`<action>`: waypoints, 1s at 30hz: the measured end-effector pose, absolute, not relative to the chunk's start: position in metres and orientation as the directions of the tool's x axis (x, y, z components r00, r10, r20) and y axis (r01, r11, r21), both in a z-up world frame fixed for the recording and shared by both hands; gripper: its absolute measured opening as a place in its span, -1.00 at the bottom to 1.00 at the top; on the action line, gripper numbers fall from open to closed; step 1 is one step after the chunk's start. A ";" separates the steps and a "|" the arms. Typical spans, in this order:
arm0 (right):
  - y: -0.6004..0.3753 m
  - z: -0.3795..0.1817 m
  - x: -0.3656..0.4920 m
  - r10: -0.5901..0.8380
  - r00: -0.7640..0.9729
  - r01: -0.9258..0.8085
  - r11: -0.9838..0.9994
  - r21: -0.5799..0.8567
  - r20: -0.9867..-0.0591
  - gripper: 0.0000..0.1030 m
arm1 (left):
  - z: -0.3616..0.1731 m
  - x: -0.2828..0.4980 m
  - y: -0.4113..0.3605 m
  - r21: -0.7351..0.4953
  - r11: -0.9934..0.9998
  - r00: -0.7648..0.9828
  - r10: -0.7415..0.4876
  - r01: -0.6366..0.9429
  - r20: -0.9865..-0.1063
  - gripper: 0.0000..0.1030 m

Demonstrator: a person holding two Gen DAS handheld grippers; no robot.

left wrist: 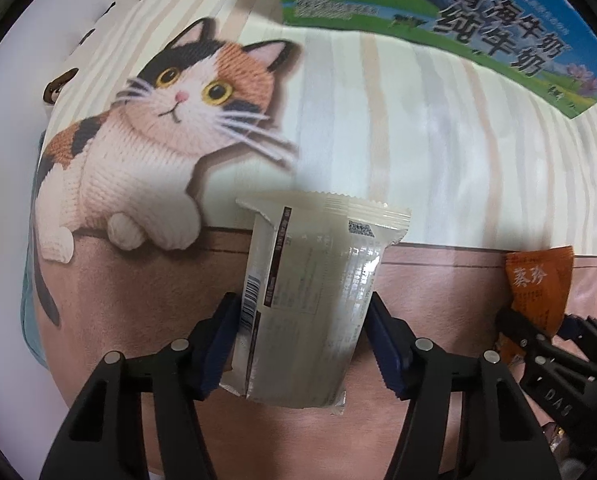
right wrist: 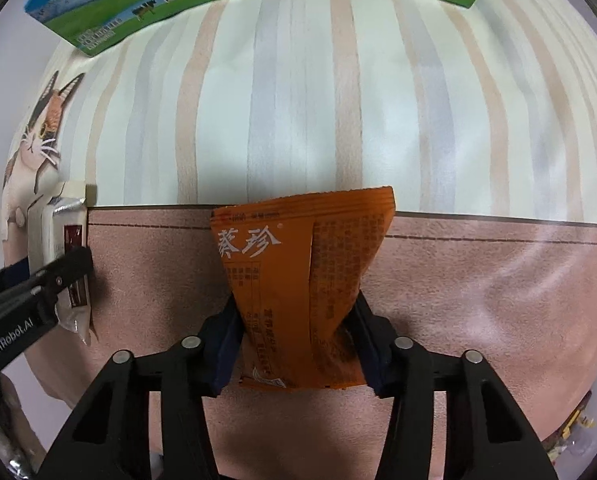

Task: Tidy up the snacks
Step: 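Carry both packets into the cardboard box and open both tools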

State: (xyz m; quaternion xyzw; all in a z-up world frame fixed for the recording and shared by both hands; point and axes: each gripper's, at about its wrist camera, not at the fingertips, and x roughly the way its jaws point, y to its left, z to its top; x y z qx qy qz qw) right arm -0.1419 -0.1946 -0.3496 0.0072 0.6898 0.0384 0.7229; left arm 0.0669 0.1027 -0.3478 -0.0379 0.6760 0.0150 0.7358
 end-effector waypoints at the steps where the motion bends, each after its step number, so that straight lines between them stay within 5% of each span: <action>1: -0.195 -0.346 -0.144 0.080 0.051 -0.043 0.996 0.078 -0.996 -0.06 | -0.345 0.068 0.100 -0.048 0.996 0.089 -0.041 -0.073 -0.995 0.15; 12: -0.235 -0.234 -0.129 0.301 0.188 -0.036 0.953 0.300 -0.935 -0.11 | -0.235 0.098 0.060 -0.255 0.967 0.231 -0.248 0.003 -0.941 0.15; 20: -0.263 -0.128 -0.049 0.366 0.320 -0.054 0.928 0.369 -0.874 -0.11 | -0.158 0.202 0.049 -0.304 0.949 0.292 -0.314 0.079 -0.903 0.16; 30: -0.265 -0.148 0.092 0.292 0.268 -0.009 0.954 0.300 -0.918 -0.11 | -0.184 0.336 0.046 -0.252 0.966 0.193 -0.260 0.062 -0.946 0.16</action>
